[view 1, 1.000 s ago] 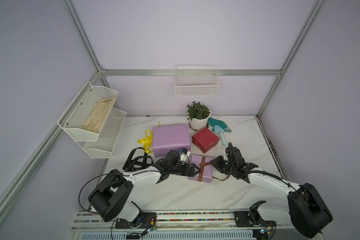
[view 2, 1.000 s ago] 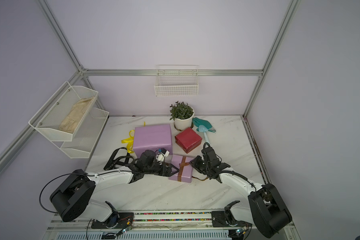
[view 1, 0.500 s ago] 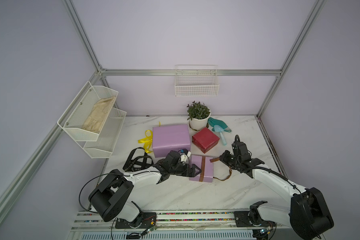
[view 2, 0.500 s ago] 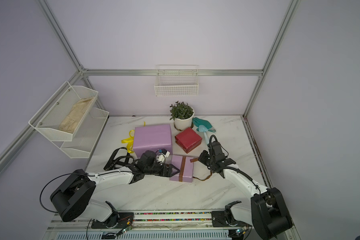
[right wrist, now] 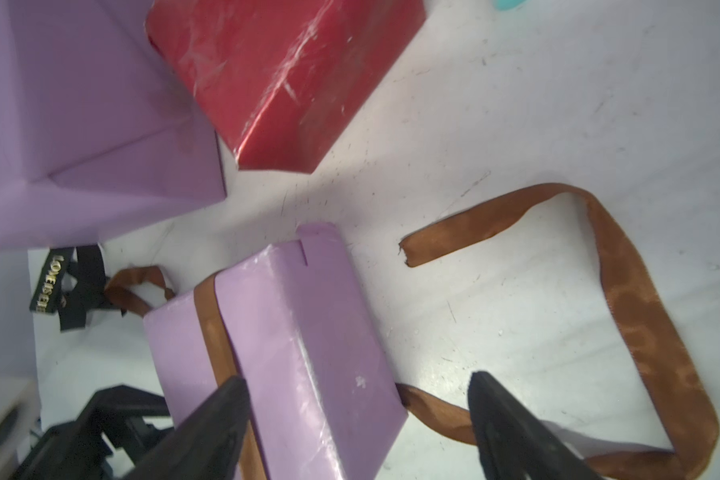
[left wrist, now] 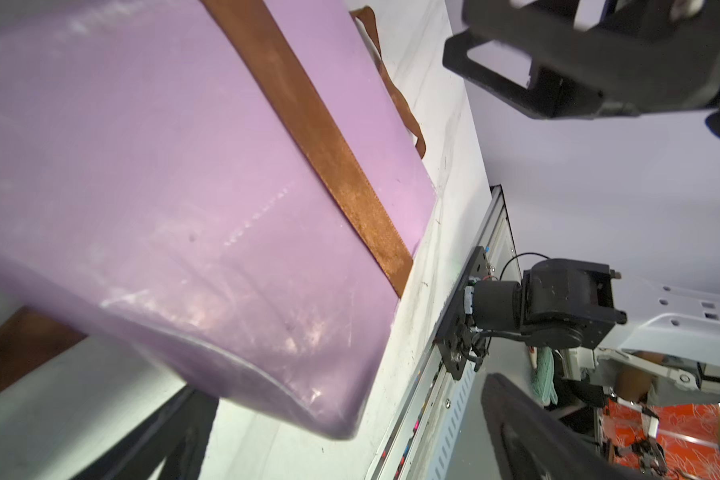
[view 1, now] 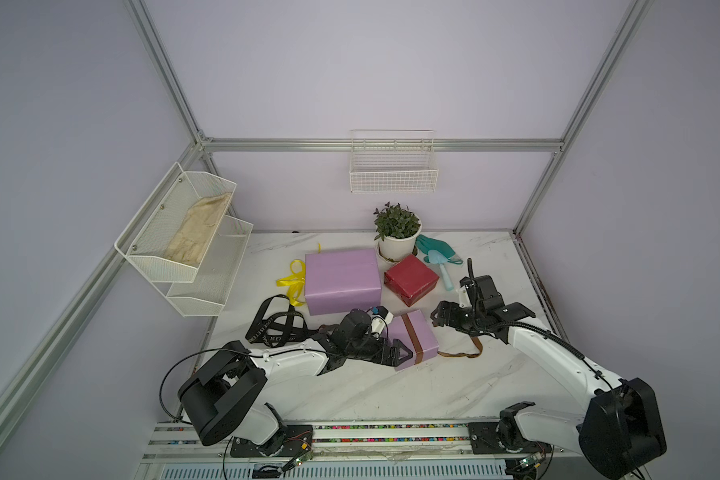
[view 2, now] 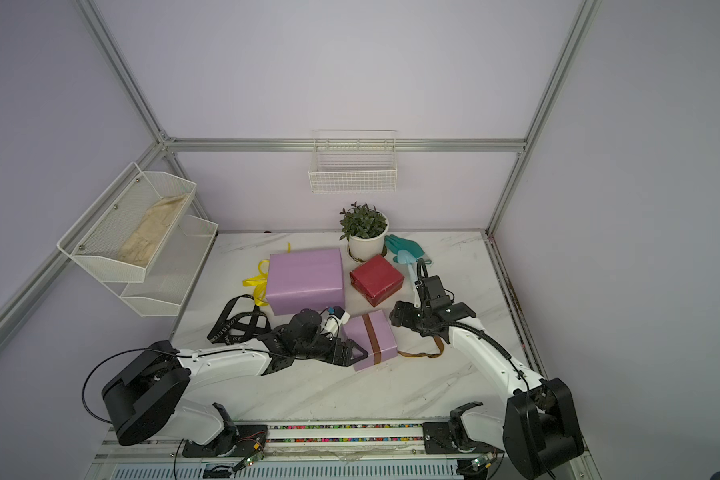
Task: Untie the ribbon bows on the gift boxes
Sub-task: Pull the ribbon from the gift box.
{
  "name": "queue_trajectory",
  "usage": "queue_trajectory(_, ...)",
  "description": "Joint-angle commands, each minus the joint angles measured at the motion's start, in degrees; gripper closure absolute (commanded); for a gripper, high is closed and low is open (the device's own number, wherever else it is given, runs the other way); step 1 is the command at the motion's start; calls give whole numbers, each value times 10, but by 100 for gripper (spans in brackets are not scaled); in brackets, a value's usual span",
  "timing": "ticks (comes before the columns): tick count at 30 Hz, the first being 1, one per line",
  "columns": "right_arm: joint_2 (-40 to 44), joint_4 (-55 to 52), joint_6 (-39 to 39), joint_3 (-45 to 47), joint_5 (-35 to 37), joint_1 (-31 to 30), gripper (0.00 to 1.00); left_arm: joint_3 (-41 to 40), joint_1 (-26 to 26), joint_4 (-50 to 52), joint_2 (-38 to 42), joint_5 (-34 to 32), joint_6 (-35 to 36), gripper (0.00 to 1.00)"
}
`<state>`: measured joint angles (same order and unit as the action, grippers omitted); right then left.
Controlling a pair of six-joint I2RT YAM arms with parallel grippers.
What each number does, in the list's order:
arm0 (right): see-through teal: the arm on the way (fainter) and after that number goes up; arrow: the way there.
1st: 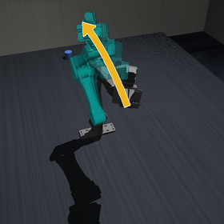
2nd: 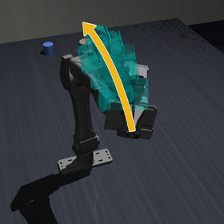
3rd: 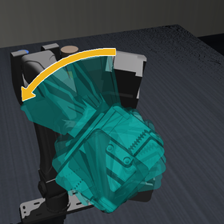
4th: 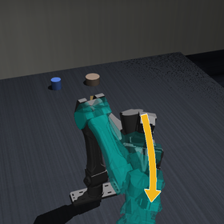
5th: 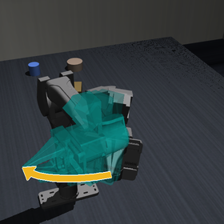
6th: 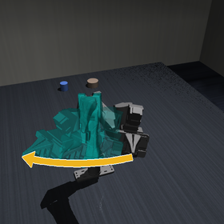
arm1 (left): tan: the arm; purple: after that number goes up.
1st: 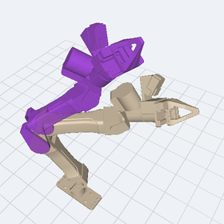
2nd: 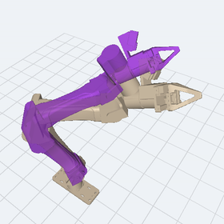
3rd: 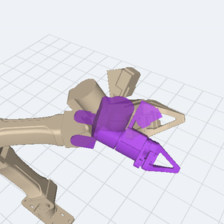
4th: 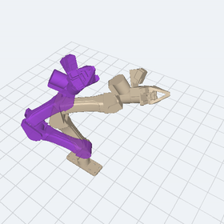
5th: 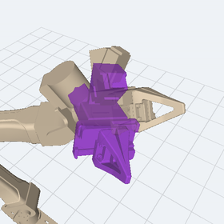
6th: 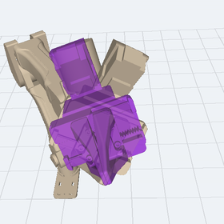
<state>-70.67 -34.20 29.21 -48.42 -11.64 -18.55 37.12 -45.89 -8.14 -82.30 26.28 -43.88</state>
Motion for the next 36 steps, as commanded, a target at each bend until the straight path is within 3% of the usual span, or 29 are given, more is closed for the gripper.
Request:
queue_trajectory(1, 19, -57, -21, -21, -4, -20, 22, -3, 3, 1, 65, -88, -7, 0)
queue_trajectory(7, -3, -120, 7, -80, 50, -115, 35, 2, 21, 38, 100, -153, 7, 0)
queue_trajectory(17, -125, -177, 1, -179, 152, -232, 43, 19, 48, 10, 19, -90, 14, 13)
queue_trajectory(24, -183, -161, -9, -191, 178, -257, 55, 11, 49, 5, -4, -103, 13, 13)
queue_trajectory(31, -209, -155, -17, -195, 227, -263, 59, 9, 50, 7, -16, -102, 15, 13)
queue_trajectory(36, -219, -135, -15, -186, 210, -268, 70, 10, 50, 4, -23, -97, 10, 13)
